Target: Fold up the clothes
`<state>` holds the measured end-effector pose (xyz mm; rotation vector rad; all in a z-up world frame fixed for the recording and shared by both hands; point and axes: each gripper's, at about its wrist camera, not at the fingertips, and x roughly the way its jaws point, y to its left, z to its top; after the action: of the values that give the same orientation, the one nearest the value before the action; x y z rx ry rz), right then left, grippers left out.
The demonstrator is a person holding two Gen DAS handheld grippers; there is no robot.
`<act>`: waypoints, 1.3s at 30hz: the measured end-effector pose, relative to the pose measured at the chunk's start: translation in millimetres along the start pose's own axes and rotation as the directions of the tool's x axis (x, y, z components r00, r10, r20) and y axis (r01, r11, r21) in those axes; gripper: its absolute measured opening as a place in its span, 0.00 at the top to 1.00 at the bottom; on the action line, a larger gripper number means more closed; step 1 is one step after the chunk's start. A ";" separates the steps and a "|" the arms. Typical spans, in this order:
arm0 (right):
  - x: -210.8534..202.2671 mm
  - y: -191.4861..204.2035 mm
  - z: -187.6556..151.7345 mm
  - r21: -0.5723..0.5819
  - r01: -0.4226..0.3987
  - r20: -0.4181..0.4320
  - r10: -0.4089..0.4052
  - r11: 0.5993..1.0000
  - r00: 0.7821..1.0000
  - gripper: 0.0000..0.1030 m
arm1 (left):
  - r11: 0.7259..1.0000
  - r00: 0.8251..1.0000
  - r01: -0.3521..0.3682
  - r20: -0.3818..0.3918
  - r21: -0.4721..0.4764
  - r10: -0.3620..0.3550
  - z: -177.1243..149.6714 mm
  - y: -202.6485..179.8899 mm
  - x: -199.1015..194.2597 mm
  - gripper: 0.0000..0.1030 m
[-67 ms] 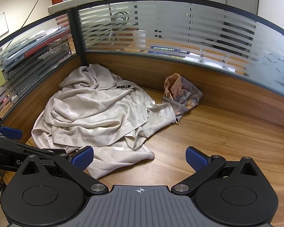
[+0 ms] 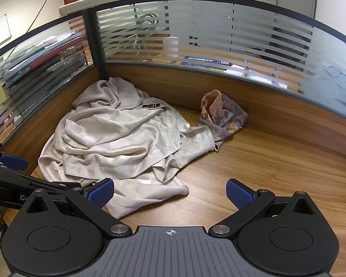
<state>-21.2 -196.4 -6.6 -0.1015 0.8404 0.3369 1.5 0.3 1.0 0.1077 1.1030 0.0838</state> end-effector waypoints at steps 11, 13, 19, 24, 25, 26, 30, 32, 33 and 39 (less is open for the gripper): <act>0.5 6.5 3.3 0.011 -0.008 0.004 0.008 1.000 1.000 0.00 | 1.000 1.000 0.007 0.021 -0.003 -0.006 -0.3 6.1 5.1 0.00; -0.4 6.4 2.8 0.010 -0.005 0.003 0.005 1.000 1.000 0.00 | 1.000 1.000 0.005 0.023 -0.001 -0.005 -0.6 5.8 5.8 0.00; -0.9 4.9 1.6 0.007 0.007 0.006 -0.007 1.000 1.000 0.00 | 1.000 1.000 0.008 0.026 0.002 -0.008 -3.9 4.4 5.5 0.00; -3.5 2.4 0.1 0.008 0.008 0.007 -0.009 1.000 1.000 0.00 | 1.000 1.000 0.005 0.024 -0.009 -0.004 -8.0 3.6 5.7 0.00; -3.8 1.9 0.1 0.008 0.008 0.007 -0.008 1.000 1.000 0.00 | 1.000 1.000 0.005 0.022 -0.013 -0.004 -8.2 3.7 5.7 0.00; -4.0 1.5 0.2 0.007 0.007 0.007 -0.008 1.000 1.000 0.00 | 1.000 1.000 0.004 0.020 -0.016 -0.003 -8.4 3.7 5.8 0.00; -4.2 2.2 -0.3 0.003 0.005 0.008 -0.005 1.000 1.000 0.00 | 1.000 1.000 -0.003 0.014 -0.020 0.003 -9.0 5.0 5.8 0.00; -4.2 2.1 -0.1 0.002 0.004 0.009 -0.004 1.000 1.000 0.00 | 1.000 1.000 -0.006 0.012 -0.021 0.006 -8.8 5.2 6.0 0.00; -4.2 2.2 -0.2 0.003 0.004 0.010 -0.004 1.000 1.000 0.00 | 1.000 1.000 -0.006 0.011 -0.021 0.007 -8.4 5.2 6.4 0.00; -3.0 2.0 0.4 0.008 0.007 0.009 -0.007 1.000 1.000 0.00 | 1.000 1.000 -0.012 0.008 -0.015 0.012 -8.6 4.8 8.3 0.00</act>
<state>-23.4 -195.2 -4.1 -0.0958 0.8323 0.3270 -2.5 6.5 -9.6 0.1009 1.0932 0.1026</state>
